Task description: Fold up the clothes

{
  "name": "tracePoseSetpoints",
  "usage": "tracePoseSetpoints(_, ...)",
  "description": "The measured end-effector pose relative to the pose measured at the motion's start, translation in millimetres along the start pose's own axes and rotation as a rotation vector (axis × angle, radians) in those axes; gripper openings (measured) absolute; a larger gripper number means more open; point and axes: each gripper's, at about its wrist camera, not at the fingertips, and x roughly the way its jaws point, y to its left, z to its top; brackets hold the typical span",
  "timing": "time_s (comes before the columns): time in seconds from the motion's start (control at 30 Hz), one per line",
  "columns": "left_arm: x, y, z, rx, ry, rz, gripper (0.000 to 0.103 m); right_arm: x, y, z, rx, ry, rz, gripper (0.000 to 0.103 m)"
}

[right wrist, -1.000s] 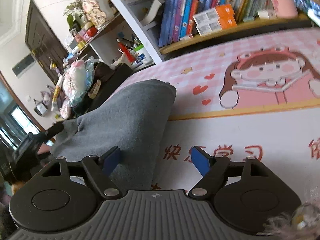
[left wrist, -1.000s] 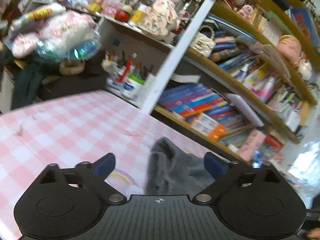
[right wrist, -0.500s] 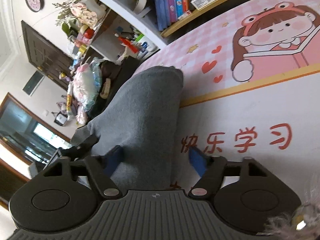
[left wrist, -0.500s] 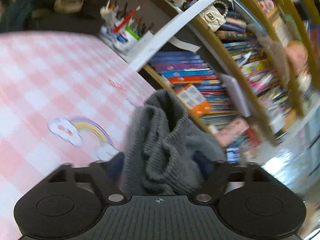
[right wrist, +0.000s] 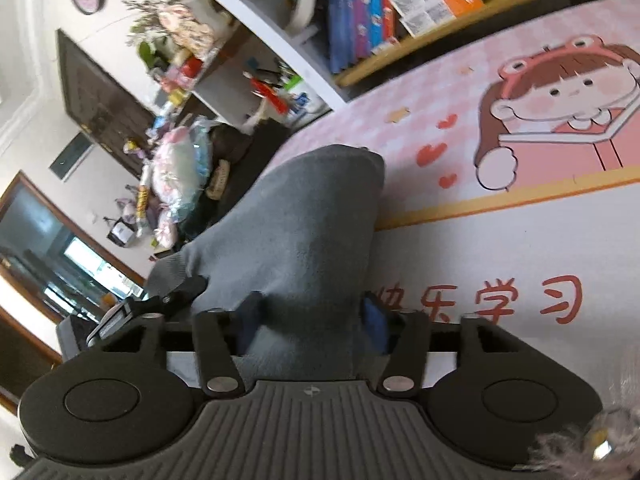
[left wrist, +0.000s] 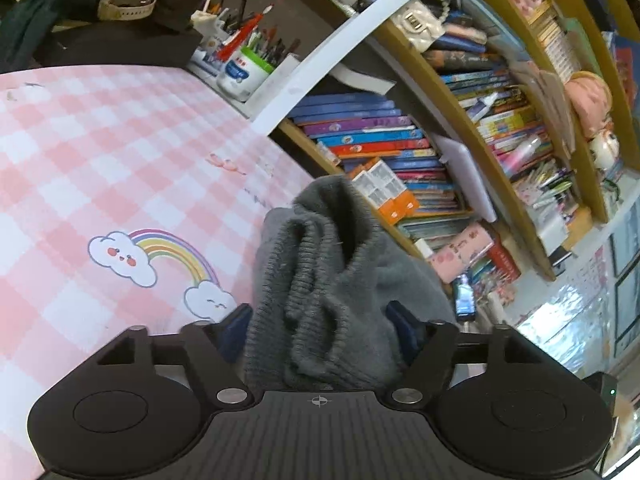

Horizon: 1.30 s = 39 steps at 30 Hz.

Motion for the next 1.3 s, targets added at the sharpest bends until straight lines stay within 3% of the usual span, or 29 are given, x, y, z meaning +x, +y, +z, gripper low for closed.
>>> tracePoseSetpoints(0.03,0.9,-0.2,-0.2,0.001,0.004,0.000,0.080,2.9,-1.8,2.0,0.012,0.011,-0.005,0.068)
tracePoseSetpoints(0.17,4.6,-1.1,-0.8,0.004,0.018,-0.001,0.081,19.0,-12.8,4.2,0.118,0.079,0.027,0.069)
tracePoseSetpoints(0.27,7.6,-2.2,-1.9,0.005,0.030,-0.003,0.077,23.4,-10.7,2.1,0.120,0.088,0.050,0.051)
tracePoseSetpoints(0.3,8.4,-3.6,-3.0,0.005,0.033,-0.008,0.071,21.9,-7.5,1.2,0.104,0.082,0.054,0.044)
tracePoseSetpoints(0.43,7.8,-8.4,-4.3,-0.002,0.029,-0.044,0.060,9.9,5.9,1.2,-0.002,0.041,0.034,0.037)
tracePoseSetpoints(0.87,28.0,-35.4,6.9,0.052,0.054,-0.090,0.059,-11.5,4.2,17.0,-0.050,-0.015,0.010,0.036)
tracePoseSetpoints(1.3,69.6,-75.1,23.2,0.149,0.088,-0.122,0.059,-27.4,-10.0,55.2,-0.100,-0.070,-0.030,0.036)
